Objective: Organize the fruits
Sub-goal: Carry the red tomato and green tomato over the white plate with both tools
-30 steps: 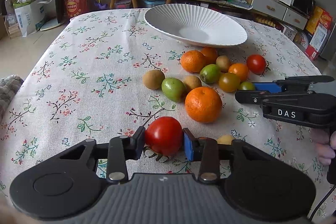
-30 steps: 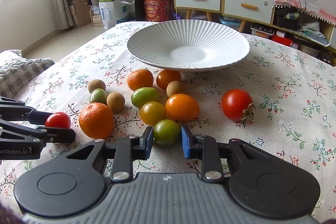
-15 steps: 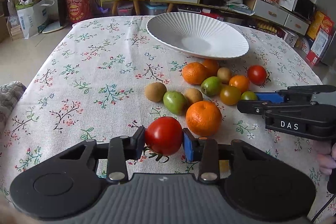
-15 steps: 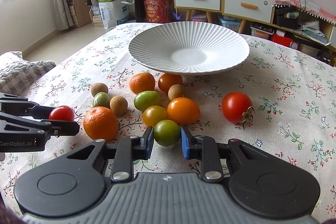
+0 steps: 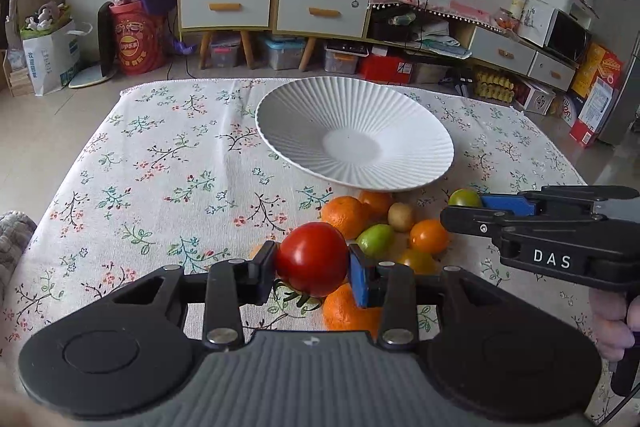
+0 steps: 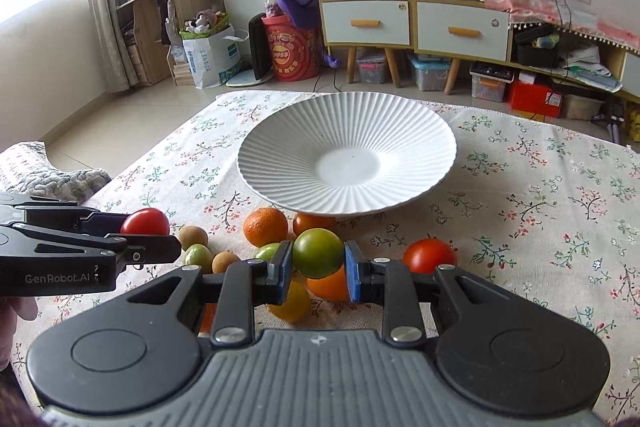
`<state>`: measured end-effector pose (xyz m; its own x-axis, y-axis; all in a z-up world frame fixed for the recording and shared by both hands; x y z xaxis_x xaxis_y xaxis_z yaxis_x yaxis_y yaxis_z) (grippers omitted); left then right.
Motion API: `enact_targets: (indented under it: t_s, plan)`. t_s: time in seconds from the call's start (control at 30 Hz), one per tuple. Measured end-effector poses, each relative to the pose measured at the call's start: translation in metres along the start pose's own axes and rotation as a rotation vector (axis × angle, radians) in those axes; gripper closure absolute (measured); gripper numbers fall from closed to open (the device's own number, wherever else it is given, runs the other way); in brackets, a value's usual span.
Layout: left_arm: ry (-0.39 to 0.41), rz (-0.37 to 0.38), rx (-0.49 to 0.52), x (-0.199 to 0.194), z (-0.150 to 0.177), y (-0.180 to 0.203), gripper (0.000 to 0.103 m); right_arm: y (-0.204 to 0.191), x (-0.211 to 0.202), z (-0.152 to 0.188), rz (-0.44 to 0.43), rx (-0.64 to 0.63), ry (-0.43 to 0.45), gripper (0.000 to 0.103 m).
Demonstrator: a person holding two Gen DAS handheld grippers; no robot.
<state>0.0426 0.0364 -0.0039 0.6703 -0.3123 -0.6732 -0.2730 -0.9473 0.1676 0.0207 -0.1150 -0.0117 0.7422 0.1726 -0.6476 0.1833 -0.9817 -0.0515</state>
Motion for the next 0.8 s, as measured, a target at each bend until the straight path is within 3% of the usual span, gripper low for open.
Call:
enact_targets:
  t_s: [0.17,0.5,0.8]
  plan:
    - [0.019,0.007,0.029,0.013,-0.022,0.01,0.075,0.006,0.006,-0.018,0.002,0.0,0.015,0.079]
    - [0.042,0.098,0.148,0.052,-0.053,0.03,0.075,0.025,0.027,-0.044,-0.043,0.049,-0.003,0.079]
    - [0.025,0.071,0.221,0.089,-0.071,0.027,0.075,0.035,0.051,-0.058,-0.021,0.025,-0.033,0.079]
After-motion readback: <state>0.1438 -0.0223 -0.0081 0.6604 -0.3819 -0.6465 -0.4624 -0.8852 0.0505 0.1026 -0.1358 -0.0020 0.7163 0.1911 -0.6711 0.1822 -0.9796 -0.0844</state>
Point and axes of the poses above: each gripper's, at about its wrist camera, not at the fingertips, and x roughly the way its jaws point, y to its right, z to its underside, the point moved 2 cm from there along x, roughly the way its jaws point, and after that the axes turned 6 degrees about z, right-handed, at the moved point
